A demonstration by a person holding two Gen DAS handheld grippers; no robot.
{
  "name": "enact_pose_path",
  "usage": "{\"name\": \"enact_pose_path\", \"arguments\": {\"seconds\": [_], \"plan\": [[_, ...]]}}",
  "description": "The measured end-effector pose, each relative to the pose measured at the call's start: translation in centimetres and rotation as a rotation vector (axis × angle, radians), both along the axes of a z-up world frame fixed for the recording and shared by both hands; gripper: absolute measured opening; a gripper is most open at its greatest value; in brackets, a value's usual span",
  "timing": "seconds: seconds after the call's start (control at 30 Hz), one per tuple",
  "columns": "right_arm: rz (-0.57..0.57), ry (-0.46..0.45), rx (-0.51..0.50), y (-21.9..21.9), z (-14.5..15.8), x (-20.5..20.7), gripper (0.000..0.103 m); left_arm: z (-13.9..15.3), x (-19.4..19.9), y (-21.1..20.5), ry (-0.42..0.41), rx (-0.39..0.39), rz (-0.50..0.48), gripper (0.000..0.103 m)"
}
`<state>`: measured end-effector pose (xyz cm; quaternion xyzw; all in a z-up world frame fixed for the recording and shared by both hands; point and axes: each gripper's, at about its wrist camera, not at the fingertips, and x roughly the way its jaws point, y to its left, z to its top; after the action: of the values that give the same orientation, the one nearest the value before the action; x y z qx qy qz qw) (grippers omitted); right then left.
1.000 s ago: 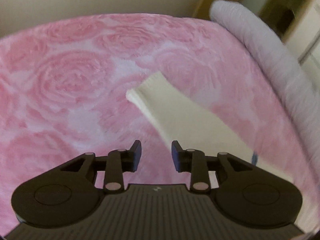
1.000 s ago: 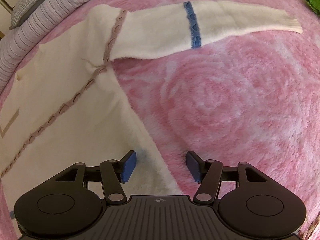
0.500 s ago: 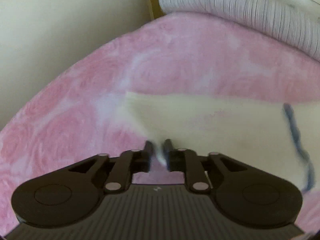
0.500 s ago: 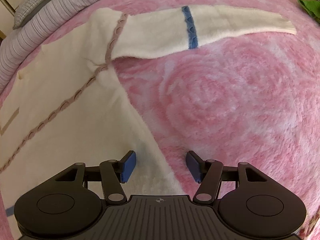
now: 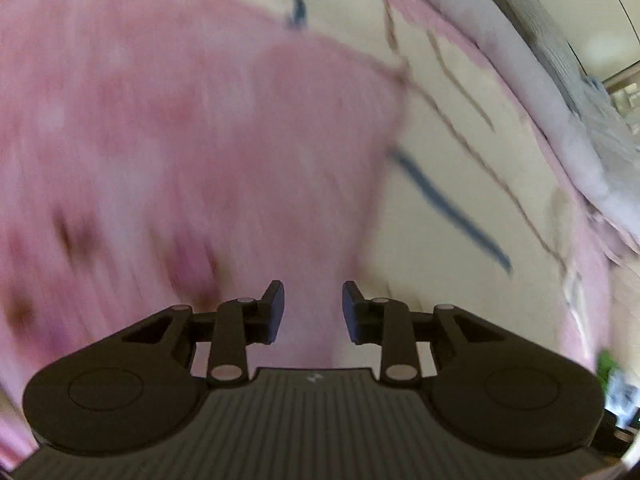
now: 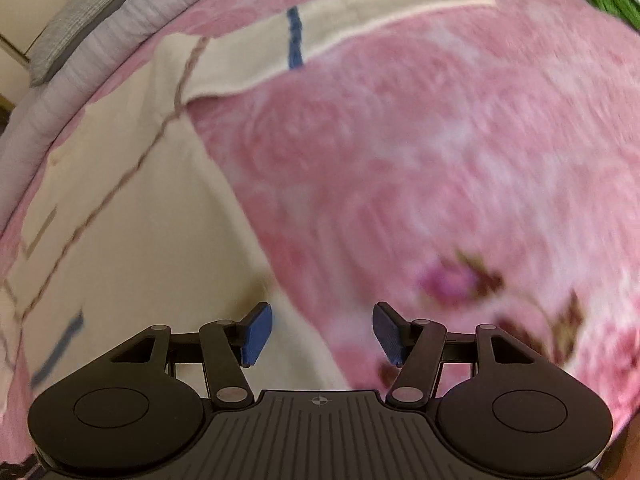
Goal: Fold clothes
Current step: 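Release the sleeve and raise both open grippers above the flat sweater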
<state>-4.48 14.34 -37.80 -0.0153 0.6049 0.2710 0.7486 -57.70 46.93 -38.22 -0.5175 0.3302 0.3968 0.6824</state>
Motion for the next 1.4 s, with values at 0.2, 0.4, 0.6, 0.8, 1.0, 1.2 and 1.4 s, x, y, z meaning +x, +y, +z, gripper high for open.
{"name": "enact_pose_path", "arguments": {"seconds": [0.2,0.4,0.6,0.8,1.0,1.2,1.4], "plan": [[0.099,0.040,0.068,-2.4,-1.0,-1.5,0.060,-1.5,1.1,-5.3,-0.030,-0.024,0.044,0.024],[0.315,-0.029,0.048,-1.7,0.0,-2.5,0.005,1.7,1.7,-8.0,-0.002,0.155,-0.032,0.005],[0.321,-0.017,0.037,-3.2,-1.3,-2.5,0.006,0.4,2.1,-10.1,0.180,0.162,-0.024,0.013],[0.384,-0.318,-0.022,-2.6,3.6,-5.1,0.017,5.5,4.2,-12.7,0.233,0.365,-0.037,0.025],[0.501,-0.265,-0.091,-1.7,-0.1,-7.6,0.021,1.2,8.5,-12.8,0.333,0.196,-0.191,0.027],[0.483,-0.078,-0.145,-6.1,0.7,-8.1,0.022,3.7,8.0,-18.4,0.419,0.040,-0.202,0.024],[0.509,-0.104,-0.038,-7.6,10.4,-9.1,0.027,13.3,10.8,-24.8,0.402,0.148,-0.227,0.025]]}}
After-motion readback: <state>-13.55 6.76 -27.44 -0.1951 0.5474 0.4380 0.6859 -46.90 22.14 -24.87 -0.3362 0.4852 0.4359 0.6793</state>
